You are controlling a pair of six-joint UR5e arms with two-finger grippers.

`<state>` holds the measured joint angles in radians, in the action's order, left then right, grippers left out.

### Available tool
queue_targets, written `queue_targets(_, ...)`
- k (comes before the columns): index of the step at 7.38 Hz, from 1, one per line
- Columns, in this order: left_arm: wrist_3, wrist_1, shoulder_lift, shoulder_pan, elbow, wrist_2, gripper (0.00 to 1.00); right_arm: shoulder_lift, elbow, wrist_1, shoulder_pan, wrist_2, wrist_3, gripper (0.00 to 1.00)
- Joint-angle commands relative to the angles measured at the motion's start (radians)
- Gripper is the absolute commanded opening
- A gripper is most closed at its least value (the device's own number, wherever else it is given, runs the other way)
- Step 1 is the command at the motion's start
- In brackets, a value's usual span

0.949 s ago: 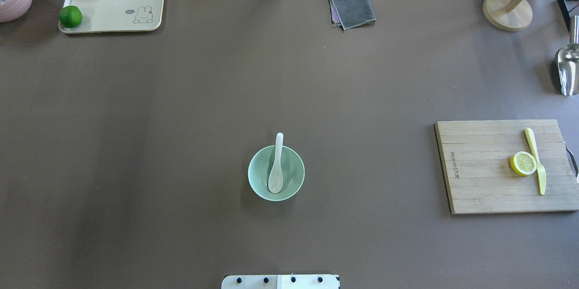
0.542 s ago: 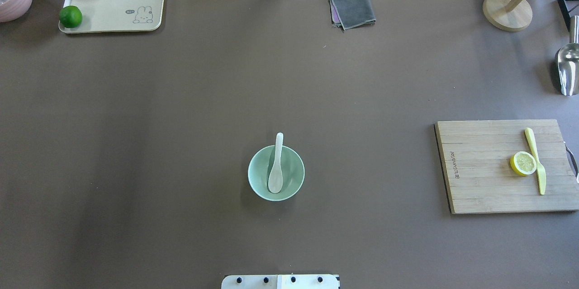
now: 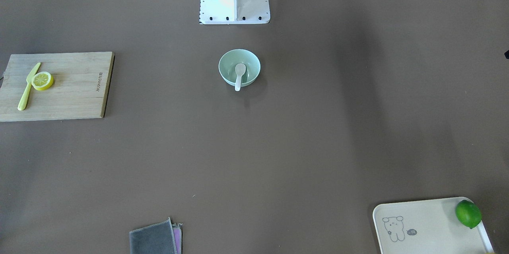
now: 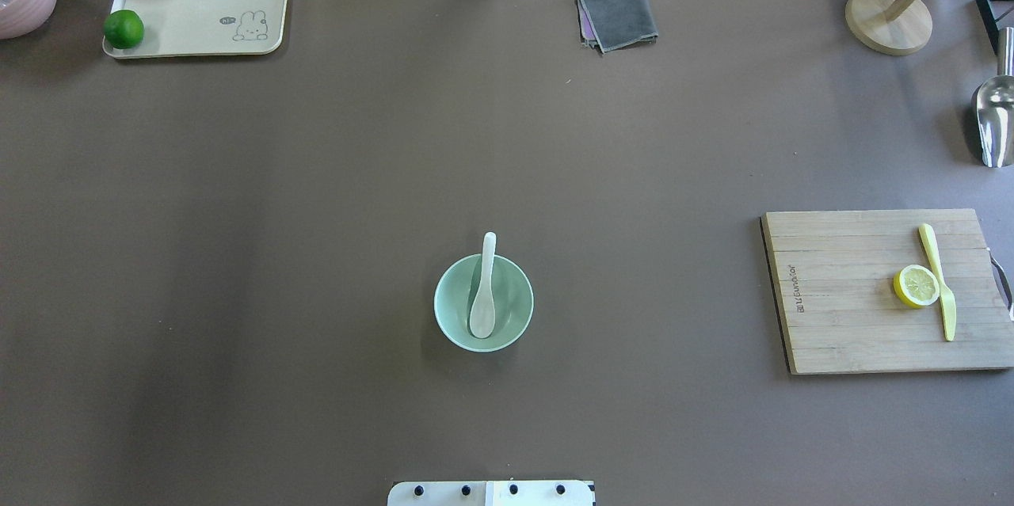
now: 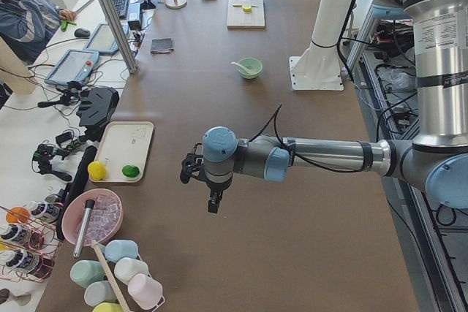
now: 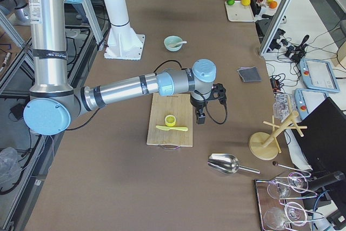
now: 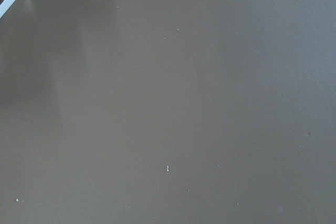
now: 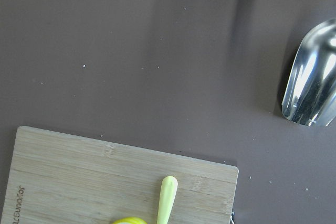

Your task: Place spoon in bowl

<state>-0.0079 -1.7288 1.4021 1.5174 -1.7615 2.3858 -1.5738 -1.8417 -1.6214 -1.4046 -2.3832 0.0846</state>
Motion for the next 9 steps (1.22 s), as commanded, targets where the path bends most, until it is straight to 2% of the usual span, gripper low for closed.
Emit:
queue_targets(1,0.002,0.000,0.000,0.001,0.007,-0.002,0.98,0.000,-0.001,0.000,-0.020,-0.001,0.000,1.00)
queue_targets(5,0.003,0.000,0.000,0.012,0.007,-0.002,0.98,-0.069,0.007,0.000,-0.077,0.002,-0.002,1.00)
queue_targets(9,0.003,0.000,0.000,0.015,0.007,-0.002,0.98,-0.077,0.007,0.000,-0.077,0.007,-0.002,1.00)
